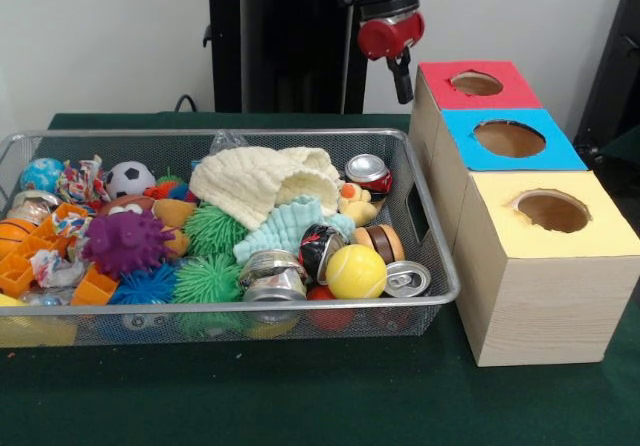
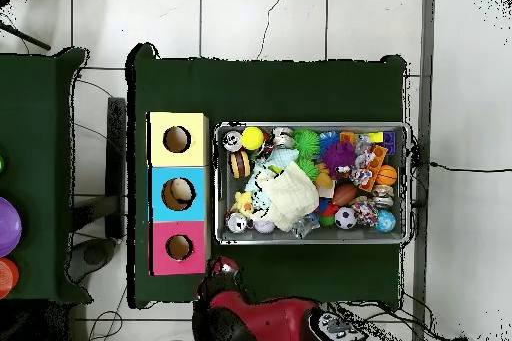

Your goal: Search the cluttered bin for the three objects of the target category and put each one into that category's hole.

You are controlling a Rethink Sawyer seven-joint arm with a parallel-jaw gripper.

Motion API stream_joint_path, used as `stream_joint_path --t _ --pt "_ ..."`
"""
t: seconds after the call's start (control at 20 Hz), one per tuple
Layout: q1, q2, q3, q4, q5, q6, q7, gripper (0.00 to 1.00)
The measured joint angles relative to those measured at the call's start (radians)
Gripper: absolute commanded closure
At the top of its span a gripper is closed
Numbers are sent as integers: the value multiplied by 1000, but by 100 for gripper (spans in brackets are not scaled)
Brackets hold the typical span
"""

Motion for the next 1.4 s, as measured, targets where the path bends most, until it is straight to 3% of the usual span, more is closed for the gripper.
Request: stream_joint_path --t 0.35,0.45,0.5,0.7,1.25,1.4 --pt "-47 -20 -9 53 0 55 10 100" --pt "-82 -38 -5 62 0 101 10 100" --pt "-124 -67 -3 70 0 169 10 100" --pt "-160 -107 -3 72 0 244 10 100" --pt "-146 -162 3 91 37 257 10 100" --pt "-178 -181 28 112 37 260 10 100"
